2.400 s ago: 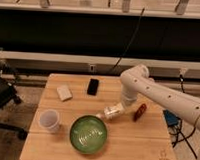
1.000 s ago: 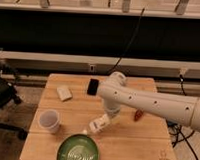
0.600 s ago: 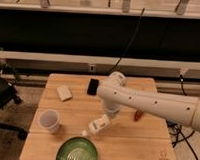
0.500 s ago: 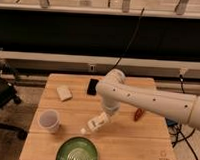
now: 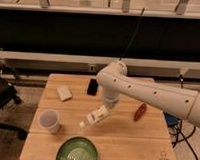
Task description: Place the bottle in the ceramic bowl
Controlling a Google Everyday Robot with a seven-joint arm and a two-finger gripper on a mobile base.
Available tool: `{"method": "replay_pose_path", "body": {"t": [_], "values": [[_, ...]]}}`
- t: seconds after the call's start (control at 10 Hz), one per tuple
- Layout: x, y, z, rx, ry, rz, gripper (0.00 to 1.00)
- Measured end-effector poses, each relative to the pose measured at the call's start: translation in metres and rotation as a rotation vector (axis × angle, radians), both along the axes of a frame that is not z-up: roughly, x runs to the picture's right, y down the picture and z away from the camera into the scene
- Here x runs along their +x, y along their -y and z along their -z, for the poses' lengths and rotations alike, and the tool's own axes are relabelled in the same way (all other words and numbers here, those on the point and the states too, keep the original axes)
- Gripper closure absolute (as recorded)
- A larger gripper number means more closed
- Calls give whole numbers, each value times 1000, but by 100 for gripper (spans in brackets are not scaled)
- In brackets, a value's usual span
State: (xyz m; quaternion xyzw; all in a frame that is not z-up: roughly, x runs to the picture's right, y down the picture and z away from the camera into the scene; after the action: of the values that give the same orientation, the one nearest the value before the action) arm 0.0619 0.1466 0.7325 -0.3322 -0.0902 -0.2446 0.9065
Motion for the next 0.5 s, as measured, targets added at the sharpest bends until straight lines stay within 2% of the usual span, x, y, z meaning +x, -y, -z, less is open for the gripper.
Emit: {"method": "replay_pose_path", "body": {"t": [0.2,0.4,0.5], "values": [[-3,-17,20,1,25,10,100],[-19,-39,46,6,69,41,100],[-25,-45,53,8,82,53,100]]}}
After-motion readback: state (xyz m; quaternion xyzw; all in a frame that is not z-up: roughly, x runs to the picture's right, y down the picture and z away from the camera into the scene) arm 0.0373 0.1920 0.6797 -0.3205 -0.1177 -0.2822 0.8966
